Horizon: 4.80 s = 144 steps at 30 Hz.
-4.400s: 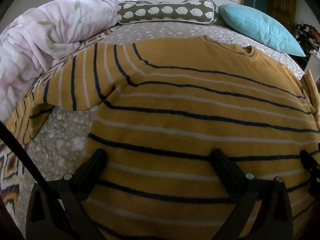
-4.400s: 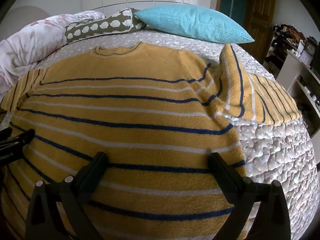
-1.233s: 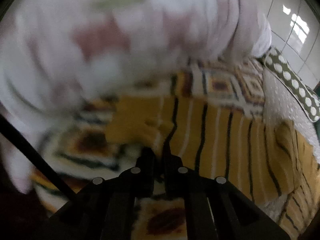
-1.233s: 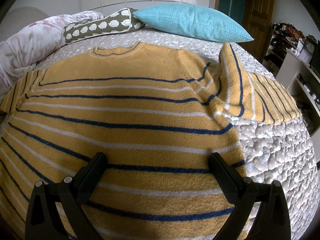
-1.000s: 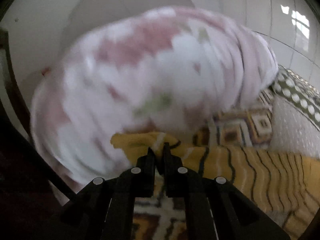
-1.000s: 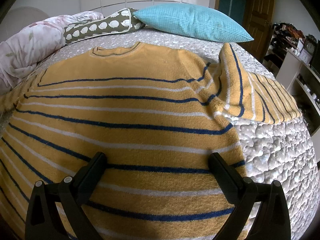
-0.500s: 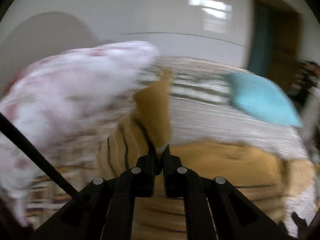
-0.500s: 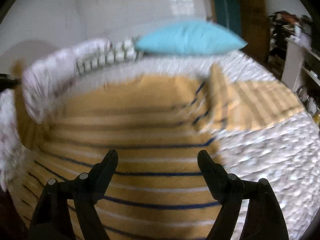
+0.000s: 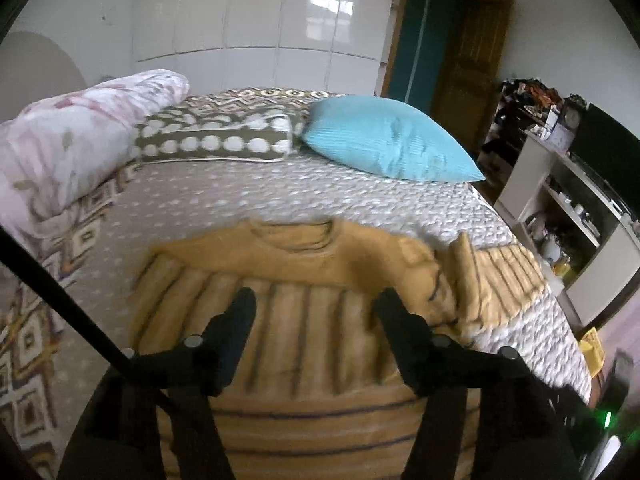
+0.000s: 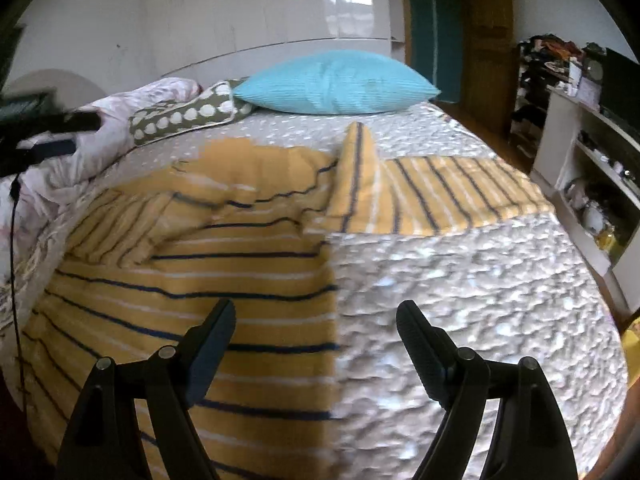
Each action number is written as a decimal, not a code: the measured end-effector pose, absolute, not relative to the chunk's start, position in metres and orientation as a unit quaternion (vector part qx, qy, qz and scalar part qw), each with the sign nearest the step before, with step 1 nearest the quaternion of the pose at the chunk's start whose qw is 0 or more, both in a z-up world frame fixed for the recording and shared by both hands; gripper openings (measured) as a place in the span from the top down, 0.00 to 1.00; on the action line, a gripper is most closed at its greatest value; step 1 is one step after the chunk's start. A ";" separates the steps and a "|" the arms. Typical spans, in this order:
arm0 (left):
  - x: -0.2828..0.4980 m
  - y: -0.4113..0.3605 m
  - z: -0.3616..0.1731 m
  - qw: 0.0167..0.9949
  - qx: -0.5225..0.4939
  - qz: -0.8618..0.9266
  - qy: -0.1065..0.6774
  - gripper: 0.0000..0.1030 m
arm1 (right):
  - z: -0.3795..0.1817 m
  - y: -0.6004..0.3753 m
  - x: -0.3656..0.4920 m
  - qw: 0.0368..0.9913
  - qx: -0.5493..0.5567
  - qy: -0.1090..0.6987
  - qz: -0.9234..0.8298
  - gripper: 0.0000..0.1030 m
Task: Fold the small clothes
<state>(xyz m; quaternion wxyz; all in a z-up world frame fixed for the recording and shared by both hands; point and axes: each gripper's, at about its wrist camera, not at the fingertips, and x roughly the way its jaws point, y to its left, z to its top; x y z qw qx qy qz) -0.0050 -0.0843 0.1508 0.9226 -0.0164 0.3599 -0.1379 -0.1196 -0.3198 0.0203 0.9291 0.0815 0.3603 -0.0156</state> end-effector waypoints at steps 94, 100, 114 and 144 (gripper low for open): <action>-0.230 0.182 0.062 0.899 -0.200 0.090 0.380 0.44 | -0.018 0.050 -0.036 0.828 -0.464 0.265 0.169 0.78; -0.230 0.174 0.063 0.902 -0.190 0.086 0.377 0.39 | 0.009 0.011 -0.034 0.859 -0.384 0.295 0.165 0.69; -0.221 0.168 0.049 0.895 -0.198 0.068 0.393 0.39 | 0.029 -0.030 0.039 0.888 -0.161 0.395 0.173 0.68; -0.218 0.198 0.035 0.888 -0.229 0.068 0.392 0.39 | 0.016 -0.030 0.073 0.883 -0.112 0.430 0.152 0.93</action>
